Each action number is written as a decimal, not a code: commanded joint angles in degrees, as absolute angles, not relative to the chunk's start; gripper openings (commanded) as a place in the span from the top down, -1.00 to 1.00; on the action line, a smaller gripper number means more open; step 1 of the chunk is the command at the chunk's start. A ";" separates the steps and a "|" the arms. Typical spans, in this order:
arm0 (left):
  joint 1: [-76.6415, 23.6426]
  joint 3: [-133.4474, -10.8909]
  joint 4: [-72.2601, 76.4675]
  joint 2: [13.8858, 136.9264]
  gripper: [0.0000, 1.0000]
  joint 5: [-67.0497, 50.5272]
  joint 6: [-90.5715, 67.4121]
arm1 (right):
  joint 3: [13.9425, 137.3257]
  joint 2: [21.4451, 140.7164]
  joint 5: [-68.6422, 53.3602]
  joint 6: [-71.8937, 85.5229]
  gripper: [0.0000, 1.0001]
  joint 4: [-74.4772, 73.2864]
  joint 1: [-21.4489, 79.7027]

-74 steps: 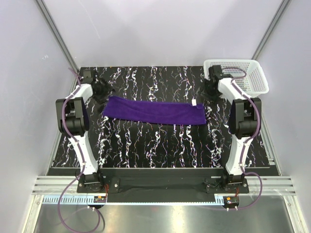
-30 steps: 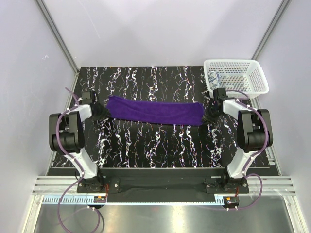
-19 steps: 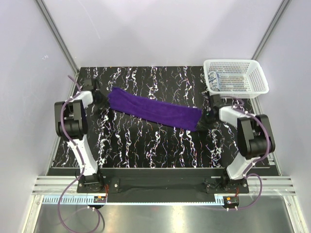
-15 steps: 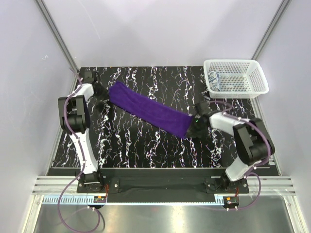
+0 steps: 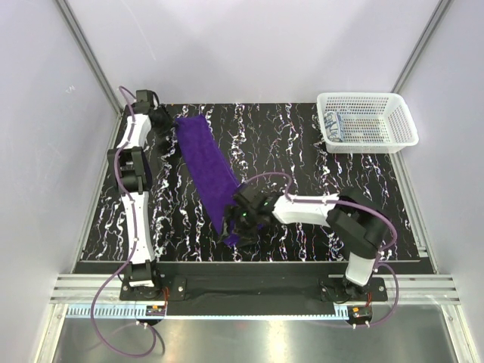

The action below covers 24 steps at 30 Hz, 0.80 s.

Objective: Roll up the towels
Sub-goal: Fold the towel

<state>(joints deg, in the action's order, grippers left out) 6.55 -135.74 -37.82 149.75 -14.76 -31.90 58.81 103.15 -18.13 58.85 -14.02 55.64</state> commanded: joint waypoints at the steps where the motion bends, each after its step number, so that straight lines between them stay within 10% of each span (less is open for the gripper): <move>1: 6.94 -136.50 -36.21 145.82 -0.37 -17.84 -28.49 | 63.80 103.54 -18.99 56.26 -0.63 -17.83 57.91; 3: 7.21 -135.36 -35.69 143.45 -0.98 -17.75 -28.04 | 65.65 102.22 -17.76 53.36 -0.72 -21.87 58.97; 10: 8.09 -123.78 -35.86 129.23 -0.98 -16.35 -30.41 | 67.06 90.28 -3.55 46.50 -0.86 -36.19 58.54; 24: -2.10 -59.87 -20.65 82.28 -0.98 -16.97 -31.82 | 53.18 84.46 -5.70 38.85 -0.80 -26.47 39.20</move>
<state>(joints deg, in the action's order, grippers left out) -0.08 -65.23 -22.87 85.34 -16.84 -33.85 52.53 82.52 -5.54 42.15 -30.85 40.05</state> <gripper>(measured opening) 0.985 0.904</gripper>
